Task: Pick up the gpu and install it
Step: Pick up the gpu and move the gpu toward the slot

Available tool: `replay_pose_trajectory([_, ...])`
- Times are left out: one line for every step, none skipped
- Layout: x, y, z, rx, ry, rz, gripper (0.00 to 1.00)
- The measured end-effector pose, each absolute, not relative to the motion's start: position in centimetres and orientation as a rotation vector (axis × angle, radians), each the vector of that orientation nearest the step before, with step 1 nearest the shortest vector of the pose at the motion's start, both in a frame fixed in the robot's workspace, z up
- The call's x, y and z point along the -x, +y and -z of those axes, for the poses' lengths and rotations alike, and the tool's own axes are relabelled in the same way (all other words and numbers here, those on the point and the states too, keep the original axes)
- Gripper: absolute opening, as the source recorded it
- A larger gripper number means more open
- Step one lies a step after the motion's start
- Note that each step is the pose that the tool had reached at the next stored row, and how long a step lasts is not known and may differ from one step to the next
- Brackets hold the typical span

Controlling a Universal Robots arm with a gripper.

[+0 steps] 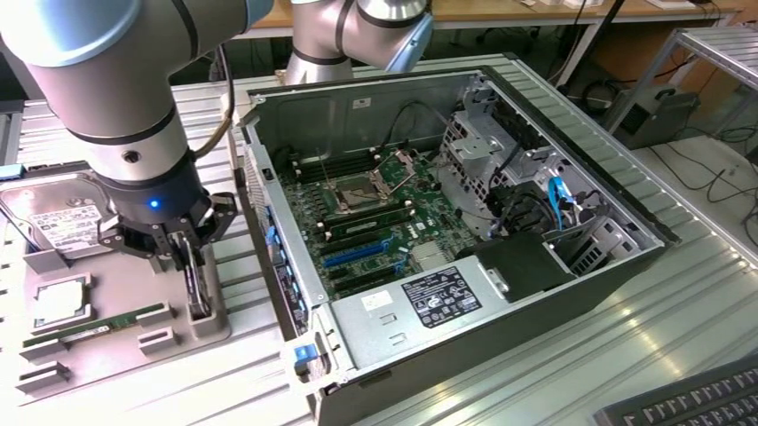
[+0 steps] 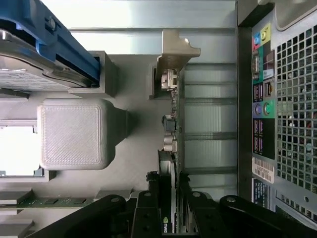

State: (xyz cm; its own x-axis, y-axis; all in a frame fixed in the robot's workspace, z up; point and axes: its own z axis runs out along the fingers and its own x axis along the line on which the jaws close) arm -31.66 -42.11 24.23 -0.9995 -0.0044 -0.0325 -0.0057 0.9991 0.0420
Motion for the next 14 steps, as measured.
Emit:
replay_pose_trajectory([31.7, -42.1, -24.2, 0.018, 3.109, -0.066, 0.26])
replay_pose_trajectory([31.7, -42.1, -24.2, 0.020, 3.109, -0.066, 0.26])
replay_pose_trajectory([31.7, -42.1, -24.2, 0.021, 3.109, -0.066, 0.26])
replay_pose_trajectory([31.7, -42.1, -24.2, 0.021, 3.109, -0.066, 0.26])
replay_pose_trajectory([31.7, -42.1, -24.3, 0.021, 3.109, -0.066, 0.26])
replay_pose_trajectory([31.6, -42.1, -24.3, 0.022, 3.109, -0.066, 0.26])
replay_pose_trajectory([31.6, -42.1, -24.4, 0.022, 3.109, -0.066, 0.26])
replay_pose_trajectory([31.6, -42.1, -24.4, 0.023, 3.109, -0.066, 0.26])
replay_pose_trajectory([31.7, -42.1, -24.6, 0.025, 3.109, -0.066, 0.26])
replay_pose_trajectory([31.7, -42.1, -24.8, 0.026, 3.109, -0.066, 0.26])
replay_pose_trajectory([31.7, -42.1, -25.1, 0.027, 3.109, -0.066, 0.26])
replay_pose_trajectory([31.7, -42.1, -25.4, 0.028, 3.109, -0.066, 0.26])
replay_pose_trajectory([31.7, -42.1, -25.9, 0.029, 3.109, -0.067, 0.26])
replay_pose_trajectory([31.7, -42.1, -26.3, 0.030, 3.109, -0.068, 0.26])
